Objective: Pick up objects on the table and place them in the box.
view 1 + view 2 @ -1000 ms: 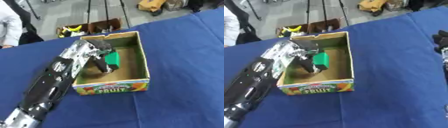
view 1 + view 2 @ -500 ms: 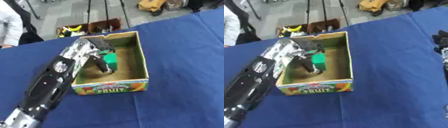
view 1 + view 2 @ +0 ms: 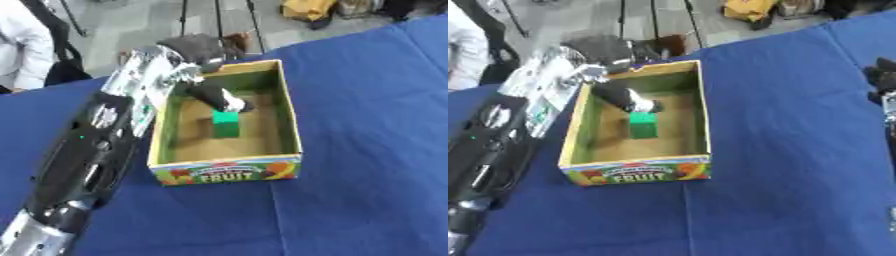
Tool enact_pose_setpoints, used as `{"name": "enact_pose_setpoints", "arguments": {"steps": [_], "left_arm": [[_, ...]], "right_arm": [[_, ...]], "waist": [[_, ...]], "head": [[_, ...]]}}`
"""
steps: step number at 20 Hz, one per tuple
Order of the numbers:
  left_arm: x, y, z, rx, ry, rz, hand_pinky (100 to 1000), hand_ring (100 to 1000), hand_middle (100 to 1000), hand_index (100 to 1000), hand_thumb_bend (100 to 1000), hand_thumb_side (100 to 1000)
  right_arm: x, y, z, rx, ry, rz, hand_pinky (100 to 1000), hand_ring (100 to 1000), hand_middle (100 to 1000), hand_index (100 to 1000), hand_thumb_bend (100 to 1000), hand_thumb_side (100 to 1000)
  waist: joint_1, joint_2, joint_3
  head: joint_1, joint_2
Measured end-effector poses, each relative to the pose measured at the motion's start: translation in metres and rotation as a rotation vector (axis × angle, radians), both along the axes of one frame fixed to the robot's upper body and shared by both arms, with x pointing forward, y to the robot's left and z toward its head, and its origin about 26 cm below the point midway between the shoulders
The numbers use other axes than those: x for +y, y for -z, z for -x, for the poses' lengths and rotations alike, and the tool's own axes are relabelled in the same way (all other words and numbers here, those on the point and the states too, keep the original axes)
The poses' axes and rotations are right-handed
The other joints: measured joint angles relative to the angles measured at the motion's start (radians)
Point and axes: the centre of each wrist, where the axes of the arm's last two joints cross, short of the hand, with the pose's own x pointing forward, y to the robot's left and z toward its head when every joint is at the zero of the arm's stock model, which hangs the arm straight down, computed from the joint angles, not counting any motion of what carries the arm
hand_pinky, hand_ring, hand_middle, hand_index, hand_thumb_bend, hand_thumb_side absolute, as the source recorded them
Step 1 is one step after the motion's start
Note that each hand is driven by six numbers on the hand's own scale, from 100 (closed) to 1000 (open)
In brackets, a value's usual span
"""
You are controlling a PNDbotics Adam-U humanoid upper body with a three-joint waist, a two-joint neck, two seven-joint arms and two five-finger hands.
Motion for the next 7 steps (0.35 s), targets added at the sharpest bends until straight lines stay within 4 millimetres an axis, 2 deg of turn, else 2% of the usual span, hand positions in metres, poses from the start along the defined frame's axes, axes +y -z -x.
{"name": "enact_pose_setpoints", "arguments": {"steps": [2,4,7], "left_arm": [[0.014,-0.015,0.022,-0.077,0.052,0.108,621,742,901,1000,446,914],[0.03,-0.022,0.044,-0.151,0.088,0.223,606,733,887,1000,460,921],[0.054,-0.022,0.071,-0.226,0.127,0.417,586,714,864,996,506,956]], "right_arm": [[-0.001,0.001,0.0,0.002,0.004,-0.002,869,901,817,924,100,1000],[-0.002,0.001,0.0,-0.002,0.008,-0.005,869,901,817,923,100,1000],[-0.003,0.002,0.001,-0.001,0.016,-0.009,868,900,817,923,100,1000]], "waist": [[-0.005,-0.006,0.012],[-0.015,-0.01,0.028],[-0.03,-0.017,0.051]], "head": [[-0.012,0.018],[-0.021,0.034],[-0.029,0.056]]}}
